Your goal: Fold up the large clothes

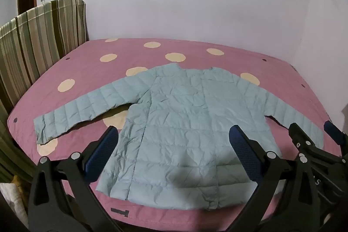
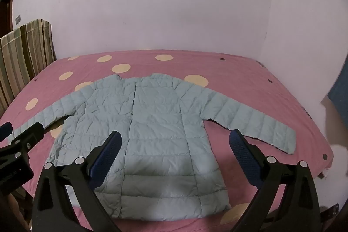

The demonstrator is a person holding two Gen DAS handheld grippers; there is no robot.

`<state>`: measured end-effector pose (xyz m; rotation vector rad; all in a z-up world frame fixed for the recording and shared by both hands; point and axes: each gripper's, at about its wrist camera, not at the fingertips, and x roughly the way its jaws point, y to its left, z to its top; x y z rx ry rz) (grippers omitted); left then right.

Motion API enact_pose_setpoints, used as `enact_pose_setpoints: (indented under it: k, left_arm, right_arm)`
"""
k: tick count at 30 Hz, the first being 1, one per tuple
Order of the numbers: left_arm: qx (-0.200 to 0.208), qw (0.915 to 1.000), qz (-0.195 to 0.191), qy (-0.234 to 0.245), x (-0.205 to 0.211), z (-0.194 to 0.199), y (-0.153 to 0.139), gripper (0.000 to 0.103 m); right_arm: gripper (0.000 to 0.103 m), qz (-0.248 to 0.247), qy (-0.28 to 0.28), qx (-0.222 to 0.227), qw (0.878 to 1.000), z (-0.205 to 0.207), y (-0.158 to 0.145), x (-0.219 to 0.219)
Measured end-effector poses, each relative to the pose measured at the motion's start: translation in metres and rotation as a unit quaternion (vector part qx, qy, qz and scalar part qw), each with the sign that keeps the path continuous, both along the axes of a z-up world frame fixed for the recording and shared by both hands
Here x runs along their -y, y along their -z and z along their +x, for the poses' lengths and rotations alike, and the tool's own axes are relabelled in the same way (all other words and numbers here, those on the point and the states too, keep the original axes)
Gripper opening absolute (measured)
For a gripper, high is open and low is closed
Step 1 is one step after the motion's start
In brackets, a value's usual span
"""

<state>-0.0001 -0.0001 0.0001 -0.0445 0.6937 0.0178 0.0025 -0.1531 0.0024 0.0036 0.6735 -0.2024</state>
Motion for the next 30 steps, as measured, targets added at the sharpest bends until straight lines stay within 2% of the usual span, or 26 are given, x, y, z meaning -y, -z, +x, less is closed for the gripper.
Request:
enact_pose_setpoints:
  k: [30]
  left_arm:
    - [-0.003,1.0000,-0.002,0.002,0.0005,-0.0032,0.0039,0.101]
  right_arm:
    - [0.098,0.003,-0.001,0.001,1.000,-0.0008,0.0014,-0.0004]
